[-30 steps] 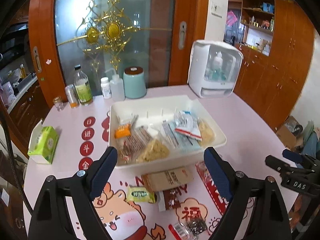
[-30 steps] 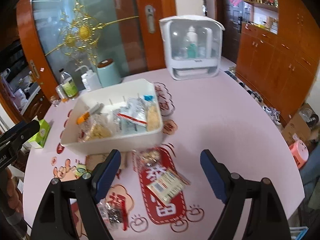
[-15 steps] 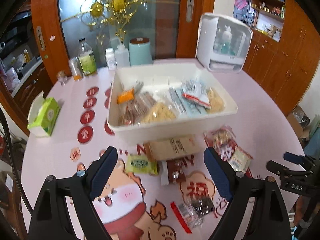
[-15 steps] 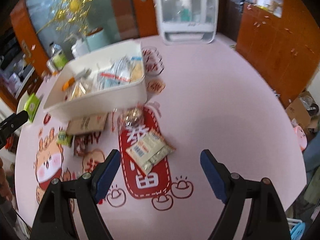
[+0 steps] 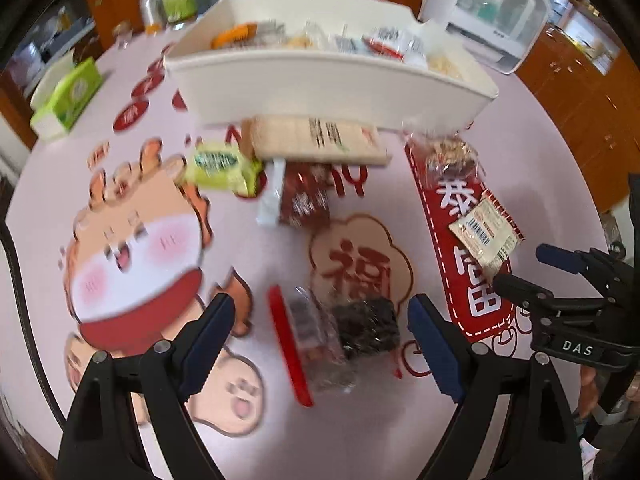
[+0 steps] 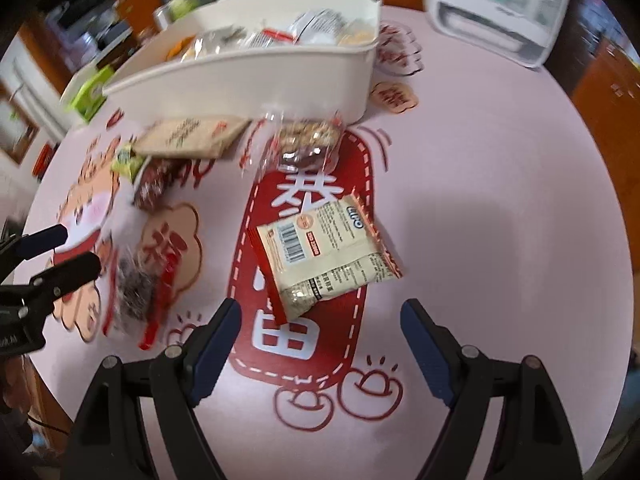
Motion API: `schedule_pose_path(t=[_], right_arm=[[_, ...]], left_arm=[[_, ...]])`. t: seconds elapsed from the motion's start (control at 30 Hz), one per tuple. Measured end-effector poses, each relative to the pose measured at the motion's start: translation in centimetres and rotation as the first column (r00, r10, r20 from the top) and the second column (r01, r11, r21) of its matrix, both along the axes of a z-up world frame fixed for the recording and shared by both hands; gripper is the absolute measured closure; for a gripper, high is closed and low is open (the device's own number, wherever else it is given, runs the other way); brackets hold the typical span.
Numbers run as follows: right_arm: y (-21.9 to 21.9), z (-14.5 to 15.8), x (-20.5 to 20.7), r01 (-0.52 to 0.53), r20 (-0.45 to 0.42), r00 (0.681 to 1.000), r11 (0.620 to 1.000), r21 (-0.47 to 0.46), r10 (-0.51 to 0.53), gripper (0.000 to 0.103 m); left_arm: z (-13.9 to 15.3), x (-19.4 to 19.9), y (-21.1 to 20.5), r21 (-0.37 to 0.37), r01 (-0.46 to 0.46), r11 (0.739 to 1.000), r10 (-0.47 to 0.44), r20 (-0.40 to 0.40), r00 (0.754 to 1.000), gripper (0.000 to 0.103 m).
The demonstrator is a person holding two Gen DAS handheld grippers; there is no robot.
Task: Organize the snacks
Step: 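Withdraw both tools from the tray toward the remaining snacks, then grasp the dark chocolate packet with the left tool while the right tool grasps the cream biscuit packet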
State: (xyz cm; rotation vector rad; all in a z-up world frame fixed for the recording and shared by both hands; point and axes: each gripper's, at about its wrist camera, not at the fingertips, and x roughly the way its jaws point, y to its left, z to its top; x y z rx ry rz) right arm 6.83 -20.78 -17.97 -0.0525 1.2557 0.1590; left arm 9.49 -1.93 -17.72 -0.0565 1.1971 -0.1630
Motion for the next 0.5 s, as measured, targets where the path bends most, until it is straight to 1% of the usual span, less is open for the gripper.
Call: schedule_pose_path(t=[0.13,0.23,0.4,0.47,0.5], right_arm=[[-0.1,-1.1,1.0,-0.075,-0.011,0.997,0.997,-0.018,0.074,0.021],[-0.1,-1.8,1.8,-0.123,-0.013,0.992,0.992,-0.030,0.122,0.020],[0.2,-2.7,3.0,-0.163,-0.018,0.987,0.985,-0.053,0.163,0.017],[0.4,-2.8,3.1,-0.178,-0.005,0.984,0.982,-0.057,0.178,0.016],[0.5,-2.8,3.2,-0.183,-0.001,0.983,0.982,-0.056,0.183,0.016]], left_arm=[[-1.7,-0.3,-0.9,-0.008,-0.065,0.998,0.065,-0.043,0.997,0.016],[-2.6,-0.2,-1.4,-0.001,-0.093,0.996,0.092,-0.066,0.994,0.016],[-3.7,0.0,-2.1,0.023,-0.116,0.993,0.118,-0.087,0.989,0.016],[-4.2,0.1,-2.3,0.024,-0.131,0.991,0.133,-0.105,0.986,0.016],[-4.3,0.0,-2.4,0.031,-0.135,0.990,0.137,-0.096,0.986,0.016]])
